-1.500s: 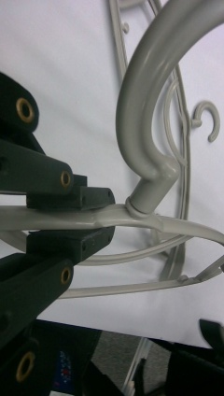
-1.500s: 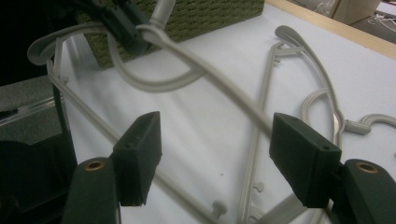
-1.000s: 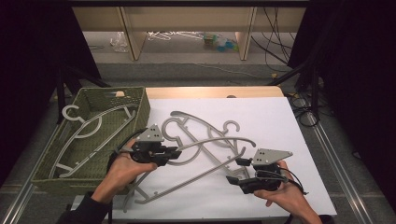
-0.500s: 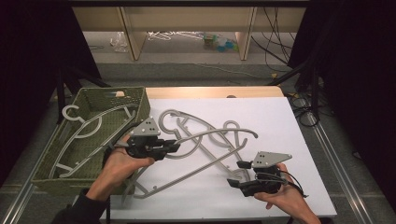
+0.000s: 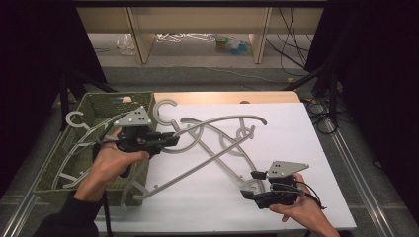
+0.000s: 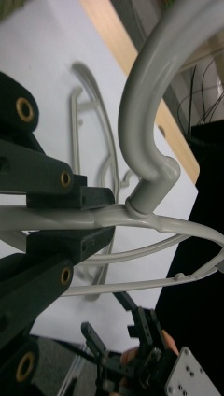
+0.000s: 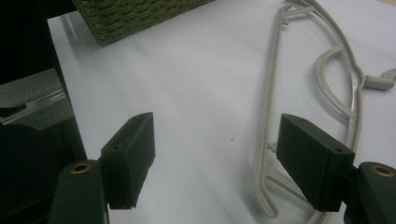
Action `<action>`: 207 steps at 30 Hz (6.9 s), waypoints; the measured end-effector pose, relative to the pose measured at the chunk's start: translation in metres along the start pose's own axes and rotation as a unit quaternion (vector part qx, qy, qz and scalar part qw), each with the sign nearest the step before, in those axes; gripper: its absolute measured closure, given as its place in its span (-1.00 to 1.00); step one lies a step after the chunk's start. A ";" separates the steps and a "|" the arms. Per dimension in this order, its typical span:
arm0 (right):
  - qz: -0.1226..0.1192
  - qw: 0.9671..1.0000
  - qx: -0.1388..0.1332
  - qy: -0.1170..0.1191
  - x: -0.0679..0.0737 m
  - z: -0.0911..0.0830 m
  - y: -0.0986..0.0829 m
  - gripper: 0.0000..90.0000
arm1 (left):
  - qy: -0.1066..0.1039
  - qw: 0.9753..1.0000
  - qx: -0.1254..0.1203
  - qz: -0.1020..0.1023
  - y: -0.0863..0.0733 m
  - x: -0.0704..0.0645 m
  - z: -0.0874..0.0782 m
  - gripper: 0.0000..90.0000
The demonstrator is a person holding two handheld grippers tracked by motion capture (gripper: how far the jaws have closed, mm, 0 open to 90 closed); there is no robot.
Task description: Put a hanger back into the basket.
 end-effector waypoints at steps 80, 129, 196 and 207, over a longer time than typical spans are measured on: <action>0.013 1.000 0.008 -0.008 -0.005 0.003 -0.004 -0.47 | 0.253 0.956 0.114 -0.098 -0.134 0.210 -0.096 0.78; 0.022 1.000 0.002 -0.019 -0.009 0.003 -0.005 -0.48 | 0.259 0.954 0.001 -0.151 -0.122 0.143 -0.091 -0.18; 0.058 0.990 0.050 -0.116 -0.068 0.038 0.000 -0.46 | 0.090 0.994 -0.038 -0.042 -0.133 -0.047 0.051 -0.62; 0.104 0.980 0.123 -0.117 -0.102 0.072 0.005 -0.09 | 0.089 0.994 -0.042 -0.051 -0.134 -0.046 0.053 -0.60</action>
Point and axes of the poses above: each handheld gripper's, and its own axes: z roughly forward along the jaws, y roughly out of its top, x roughly to its left, the point moved 4 cm from there along z, roughly forward along the jaws, and after that the axes turned 6 degrees about x, right-handed, at the moved point
